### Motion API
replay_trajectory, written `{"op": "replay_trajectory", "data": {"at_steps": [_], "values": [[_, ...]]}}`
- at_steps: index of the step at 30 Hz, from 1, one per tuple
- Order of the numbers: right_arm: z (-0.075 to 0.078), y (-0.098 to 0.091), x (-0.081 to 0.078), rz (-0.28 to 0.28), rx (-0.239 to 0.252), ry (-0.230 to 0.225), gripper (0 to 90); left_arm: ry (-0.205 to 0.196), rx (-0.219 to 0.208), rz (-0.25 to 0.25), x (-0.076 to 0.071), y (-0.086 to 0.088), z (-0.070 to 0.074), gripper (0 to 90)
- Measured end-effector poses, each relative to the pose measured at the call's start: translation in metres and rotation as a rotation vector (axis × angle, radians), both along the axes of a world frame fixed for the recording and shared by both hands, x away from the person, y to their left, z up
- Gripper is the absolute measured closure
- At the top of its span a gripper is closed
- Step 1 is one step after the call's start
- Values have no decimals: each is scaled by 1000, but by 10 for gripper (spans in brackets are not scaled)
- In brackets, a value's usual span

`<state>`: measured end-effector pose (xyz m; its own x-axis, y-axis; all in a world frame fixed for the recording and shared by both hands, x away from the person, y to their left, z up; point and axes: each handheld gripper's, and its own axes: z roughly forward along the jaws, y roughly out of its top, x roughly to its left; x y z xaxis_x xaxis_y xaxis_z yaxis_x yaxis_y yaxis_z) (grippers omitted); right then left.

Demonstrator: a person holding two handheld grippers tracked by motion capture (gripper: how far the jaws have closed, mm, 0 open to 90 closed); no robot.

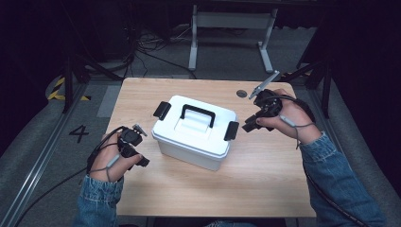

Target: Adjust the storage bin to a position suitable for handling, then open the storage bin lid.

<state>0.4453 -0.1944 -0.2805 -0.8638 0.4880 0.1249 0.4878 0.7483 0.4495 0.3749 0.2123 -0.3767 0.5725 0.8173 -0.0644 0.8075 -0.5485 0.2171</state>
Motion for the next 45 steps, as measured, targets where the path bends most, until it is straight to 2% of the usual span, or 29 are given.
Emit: {"op": "replay_trajectory", "data": {"at_steps": [10, 11, 13, 16, 17, 27, 31, 32, 37, 39, 41, 45], "values": [[11, 28, 14, 29, 43, -31, 639, -1, -6, -1, 2, 0, -1, 313], [12, 38, 19, 34, 42, -29, 624, -1, -13, 3, 2, 0, -1, 313], [12, 45, 22, 42, 41, -24, 615, -1, -14, 6, 3, 0, -1, 313], [11, 52, 26, 50, 34, -26, 605, 2, -10, -2, 4, 1, -1, 313], [10, 60, 30, 56, 30, -24, 598, -4, -7, -9, 5, 1, -1, 314], [-3, 89, 43, 70, 28, -20, 596, -2, -14, -8, 5, 0, -1, 314], [-8, 98, 48, 75, 26, -18, 623, -2, -18, 3, 3, -1, -1, 313], [-9, 100, 49, 77, 29, -13, 635, 0, -11, -11, 4, 0, -1, 313], [-16, 109, 50, 95, 13, -7, 715, 4, -12, -7, 4, -1, -2, 313], [-17, 110, 49, 100, 6, -8, 736, 5, -11, -7, 4, -1, -2, 313], [-18, 113, 48, 123, 0, -7, 811, 5, -14, -8, 4, -1, -2, 313], [-17, 114, 46, 143, 2, -1, 830, 5, -16, -4, 4, -2, -2, 313]]}}
